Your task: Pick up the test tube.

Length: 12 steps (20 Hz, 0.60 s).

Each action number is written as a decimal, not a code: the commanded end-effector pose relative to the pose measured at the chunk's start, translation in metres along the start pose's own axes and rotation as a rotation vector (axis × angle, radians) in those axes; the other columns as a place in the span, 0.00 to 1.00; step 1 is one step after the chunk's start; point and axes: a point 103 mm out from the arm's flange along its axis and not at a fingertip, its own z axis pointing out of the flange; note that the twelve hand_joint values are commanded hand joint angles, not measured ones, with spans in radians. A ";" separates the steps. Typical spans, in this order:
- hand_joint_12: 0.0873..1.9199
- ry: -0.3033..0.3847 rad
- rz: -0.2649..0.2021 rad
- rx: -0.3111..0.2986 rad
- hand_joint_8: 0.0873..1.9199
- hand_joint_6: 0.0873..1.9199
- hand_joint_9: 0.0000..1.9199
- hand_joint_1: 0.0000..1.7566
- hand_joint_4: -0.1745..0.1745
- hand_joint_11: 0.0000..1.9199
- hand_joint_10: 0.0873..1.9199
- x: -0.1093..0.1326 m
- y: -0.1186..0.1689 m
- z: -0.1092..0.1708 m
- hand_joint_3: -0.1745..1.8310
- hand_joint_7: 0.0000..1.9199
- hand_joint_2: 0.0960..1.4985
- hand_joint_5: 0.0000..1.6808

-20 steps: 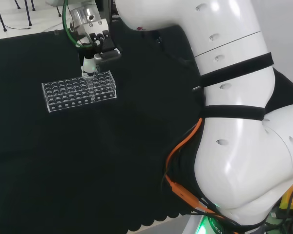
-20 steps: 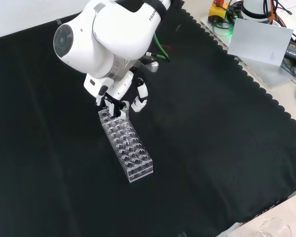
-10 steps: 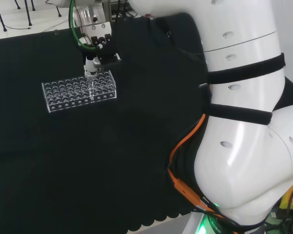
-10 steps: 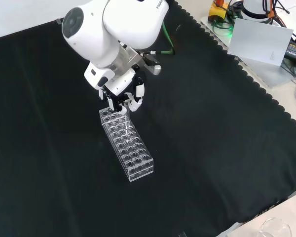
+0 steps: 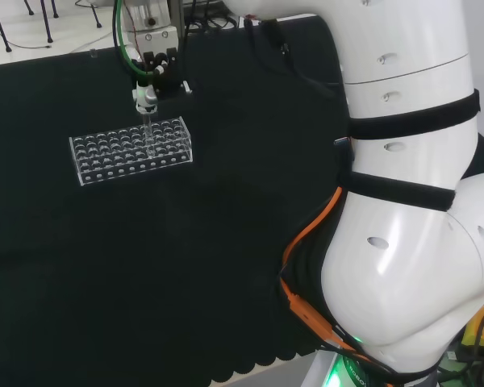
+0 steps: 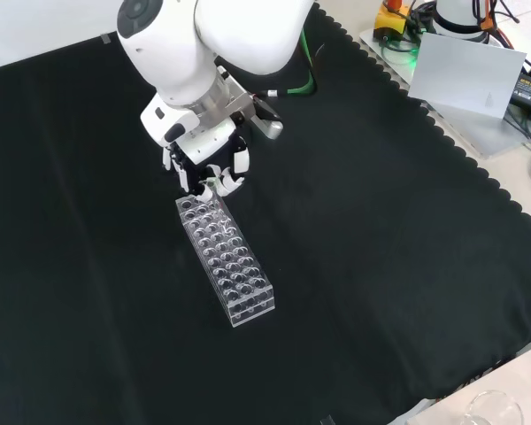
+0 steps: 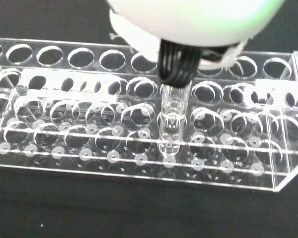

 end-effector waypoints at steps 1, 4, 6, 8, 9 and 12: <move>0.59 -0.015 -0.030 -0.017 0.34 0.31 0.69 0.82 0.00 0.51 0.25 0.005 0.003 -0.004 0.54 0.76 0.27 0.79; 0.59 -0.009 -0.040 -0.029 0.32 0.27 0.68 0.82 0.00 0.52 0.28 0.005 0.001 -0.011 0.40 0.85 0.38 0.77; 0.59 -0.002 -0.045 -0.038 0.32 0.26 0.68 0.81 0.00 0.52 0.28 0.003 -0.001 -0.016 0.37 0.87 0.41 0.77; 0.59 0.003 -0.050 -0.050 0.31 0.26 0.68 0.81 0.00 0.52 0.28 0.001 -0.004 -0.022 0.36 0.87 0.41 0.77; 0.59 0.008 -0.051 -0.055 0.31 0.26 0.68 0.81 0.00 0.52 0.28 0.000 -0.005 -0.025 0.36 0.87 0.41 0.77; 0.59 0.011 -0.058 -0.070 0.31 0.26 0.68 0.81 0.00 0.52 0.28 -0.004 -0.010 -0.034 0.36 0.87 0.41 0.77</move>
